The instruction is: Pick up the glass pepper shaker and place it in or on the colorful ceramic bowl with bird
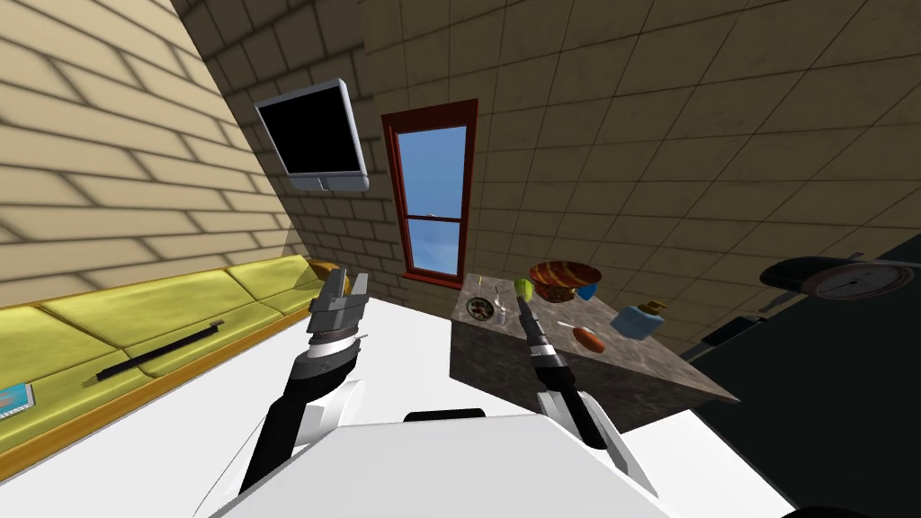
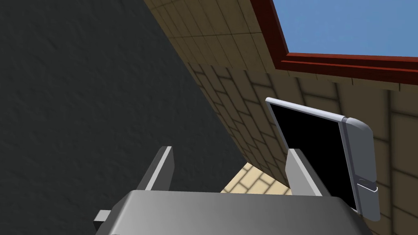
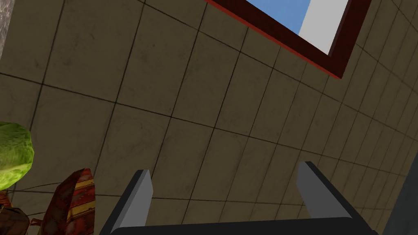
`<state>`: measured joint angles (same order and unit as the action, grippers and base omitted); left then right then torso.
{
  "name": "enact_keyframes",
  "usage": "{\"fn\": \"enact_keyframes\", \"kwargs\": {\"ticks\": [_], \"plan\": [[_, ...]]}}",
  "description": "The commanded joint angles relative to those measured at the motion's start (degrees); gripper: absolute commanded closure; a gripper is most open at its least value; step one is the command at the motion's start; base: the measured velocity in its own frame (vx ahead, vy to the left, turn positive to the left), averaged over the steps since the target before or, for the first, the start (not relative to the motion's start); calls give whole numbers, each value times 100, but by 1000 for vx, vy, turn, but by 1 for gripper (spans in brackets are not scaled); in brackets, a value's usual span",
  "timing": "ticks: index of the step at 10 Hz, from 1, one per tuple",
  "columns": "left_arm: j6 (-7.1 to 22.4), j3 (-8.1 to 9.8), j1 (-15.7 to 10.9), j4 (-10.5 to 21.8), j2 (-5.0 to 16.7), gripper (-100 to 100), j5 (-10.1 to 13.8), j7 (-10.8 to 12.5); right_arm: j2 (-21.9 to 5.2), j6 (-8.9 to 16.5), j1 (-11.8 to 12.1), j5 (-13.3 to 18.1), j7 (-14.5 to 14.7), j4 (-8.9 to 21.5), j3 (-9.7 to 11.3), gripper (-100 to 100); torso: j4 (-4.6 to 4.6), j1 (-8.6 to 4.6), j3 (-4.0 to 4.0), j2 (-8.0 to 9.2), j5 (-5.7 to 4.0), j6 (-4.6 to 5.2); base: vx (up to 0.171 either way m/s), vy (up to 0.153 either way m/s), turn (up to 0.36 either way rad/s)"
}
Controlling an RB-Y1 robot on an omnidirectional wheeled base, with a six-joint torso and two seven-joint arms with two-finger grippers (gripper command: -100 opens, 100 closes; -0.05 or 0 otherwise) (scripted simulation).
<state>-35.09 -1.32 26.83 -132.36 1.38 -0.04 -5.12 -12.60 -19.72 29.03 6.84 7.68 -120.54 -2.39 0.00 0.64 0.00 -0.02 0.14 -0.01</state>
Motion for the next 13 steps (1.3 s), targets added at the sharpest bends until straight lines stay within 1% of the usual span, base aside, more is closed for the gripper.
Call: {"fn": "enact_keyframes", "kwargs": {"ticks": [1, 5, 8, 13], "plan": [[0, 0, 0, 0, 0, 0, 0, 0, -177, 227, 26, 178, 134, 109, -127, -100, 0, 0, 0, 0, 0, 0, 13, 165, -65], [0, 0, 0, 0, 0, 0, 0, 0, -510, 698, -15, 663, 543, 556, -367, -100, -1, -15, -3, -4, -2, 0, 9, 142, -70], [0, 0, 1, 0, 0, 0, 0, 0, -750, 1037, -78, 1014, 883, 910, -527, -100, -6, -5, -15, -27, 0, 0, 53, 158, -72], [0, 1, 1, 0, 1, 0, 0, 0, -1096, 1534, -234, 1531, 1466, 1484, -736, -100, -7, -21, -18, -31, -3, -1, 65, 120, -71]]}}
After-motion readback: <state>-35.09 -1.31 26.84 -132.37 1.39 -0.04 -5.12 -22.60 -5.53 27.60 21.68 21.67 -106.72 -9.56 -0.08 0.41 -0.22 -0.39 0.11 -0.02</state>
